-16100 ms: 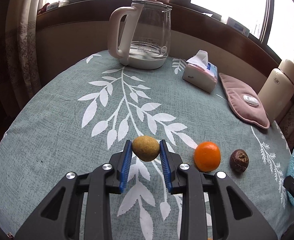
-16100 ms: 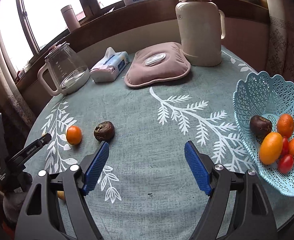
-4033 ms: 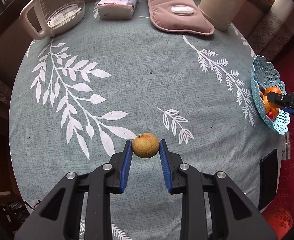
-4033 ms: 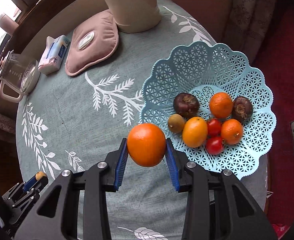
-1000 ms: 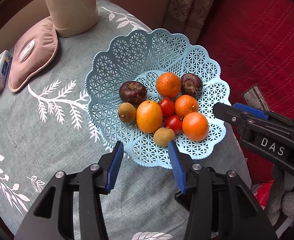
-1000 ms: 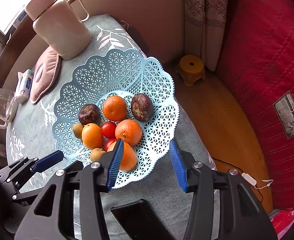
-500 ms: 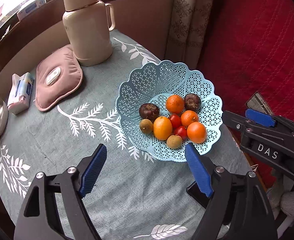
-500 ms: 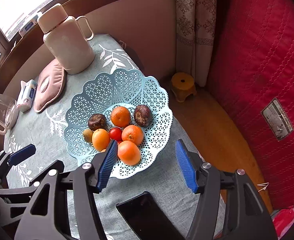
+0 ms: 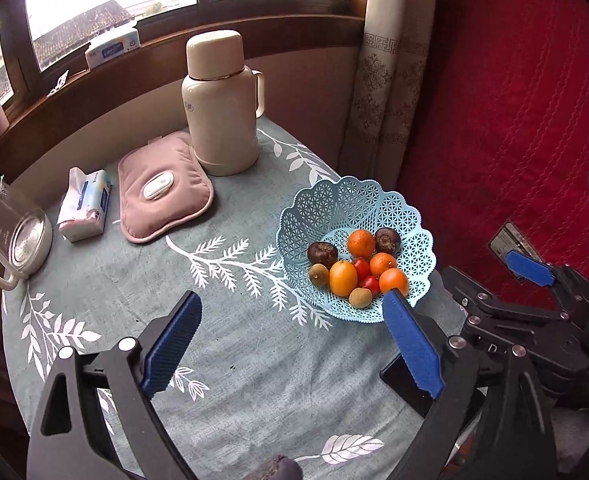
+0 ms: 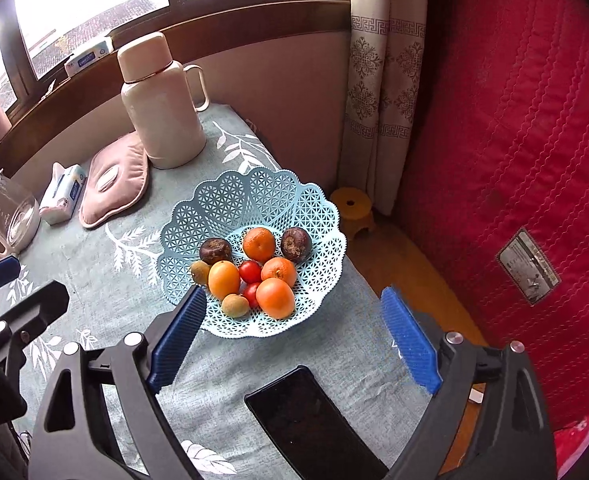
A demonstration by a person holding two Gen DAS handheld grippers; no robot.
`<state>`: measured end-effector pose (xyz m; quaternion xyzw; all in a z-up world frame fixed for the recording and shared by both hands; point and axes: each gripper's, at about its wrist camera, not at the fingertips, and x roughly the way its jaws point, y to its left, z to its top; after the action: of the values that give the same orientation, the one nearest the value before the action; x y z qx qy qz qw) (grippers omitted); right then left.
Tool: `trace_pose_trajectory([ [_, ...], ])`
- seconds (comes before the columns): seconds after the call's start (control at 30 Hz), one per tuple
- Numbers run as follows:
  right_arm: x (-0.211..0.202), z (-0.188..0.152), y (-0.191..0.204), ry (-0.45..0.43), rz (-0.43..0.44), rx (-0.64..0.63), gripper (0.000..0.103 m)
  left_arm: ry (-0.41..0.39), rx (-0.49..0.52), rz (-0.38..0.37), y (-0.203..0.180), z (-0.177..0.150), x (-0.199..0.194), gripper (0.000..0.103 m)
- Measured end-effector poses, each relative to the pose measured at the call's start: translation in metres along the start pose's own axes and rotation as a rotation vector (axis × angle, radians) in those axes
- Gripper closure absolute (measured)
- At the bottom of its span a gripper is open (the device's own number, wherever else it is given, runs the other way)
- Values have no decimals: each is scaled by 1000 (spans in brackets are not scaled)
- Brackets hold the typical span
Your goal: Organize fruits
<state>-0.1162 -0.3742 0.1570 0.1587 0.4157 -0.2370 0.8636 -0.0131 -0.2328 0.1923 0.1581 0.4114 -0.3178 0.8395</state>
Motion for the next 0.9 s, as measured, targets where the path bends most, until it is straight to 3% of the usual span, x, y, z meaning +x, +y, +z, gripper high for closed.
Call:
trace_pose_trajectory([
  [0.47,-21,-23,1,-44,-78,-59,6,-74,30,39,-13,3,-17,9],
  [0.9,-15,-21,1,-33,-73,-75,6,-31,36,48,-19,4,-5,9],
])
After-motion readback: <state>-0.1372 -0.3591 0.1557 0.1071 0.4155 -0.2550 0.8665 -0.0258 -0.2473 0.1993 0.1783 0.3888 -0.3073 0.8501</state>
